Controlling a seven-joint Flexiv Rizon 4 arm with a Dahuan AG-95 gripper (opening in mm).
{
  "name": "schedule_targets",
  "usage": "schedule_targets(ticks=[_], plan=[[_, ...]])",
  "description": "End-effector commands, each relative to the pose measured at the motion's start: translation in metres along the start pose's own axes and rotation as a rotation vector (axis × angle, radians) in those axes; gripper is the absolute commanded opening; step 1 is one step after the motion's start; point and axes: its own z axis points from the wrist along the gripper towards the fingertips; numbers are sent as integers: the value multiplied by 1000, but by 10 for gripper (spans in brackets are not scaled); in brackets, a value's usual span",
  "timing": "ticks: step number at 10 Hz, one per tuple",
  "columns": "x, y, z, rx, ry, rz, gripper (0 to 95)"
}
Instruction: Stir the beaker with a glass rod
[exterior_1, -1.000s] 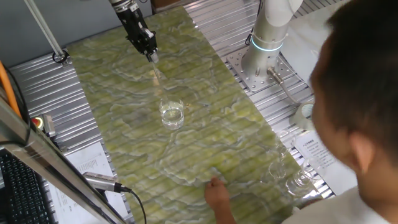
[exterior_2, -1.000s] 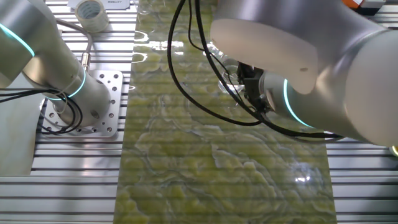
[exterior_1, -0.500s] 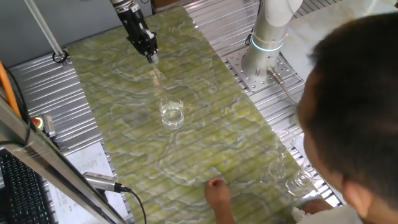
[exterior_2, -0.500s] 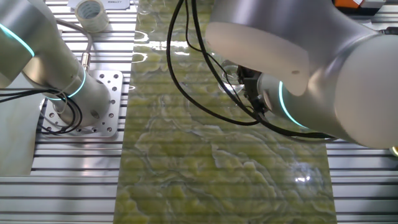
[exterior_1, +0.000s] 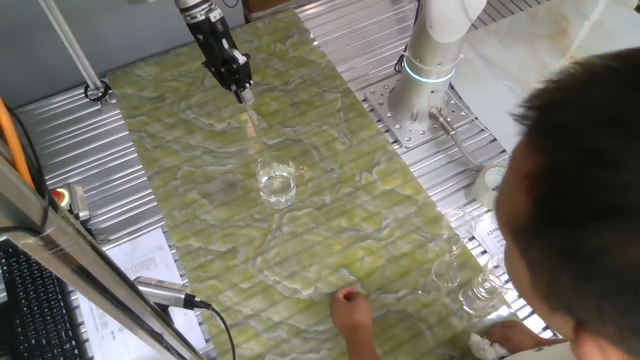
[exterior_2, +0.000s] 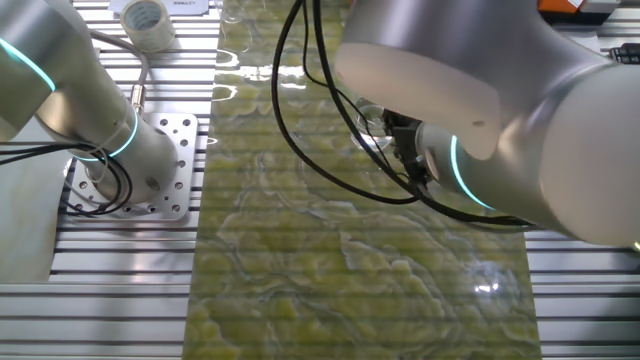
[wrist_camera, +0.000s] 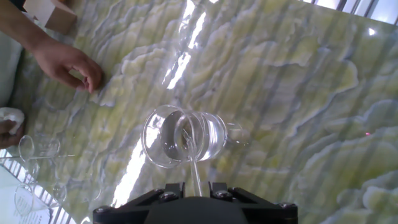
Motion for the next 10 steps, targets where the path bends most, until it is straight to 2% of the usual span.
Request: schedule_targets(ticks=[1, 10], plan=[[1, 0, 0, -3, -9, 8, 190], [2, -3, 2, -39, -34, 5, 190]])
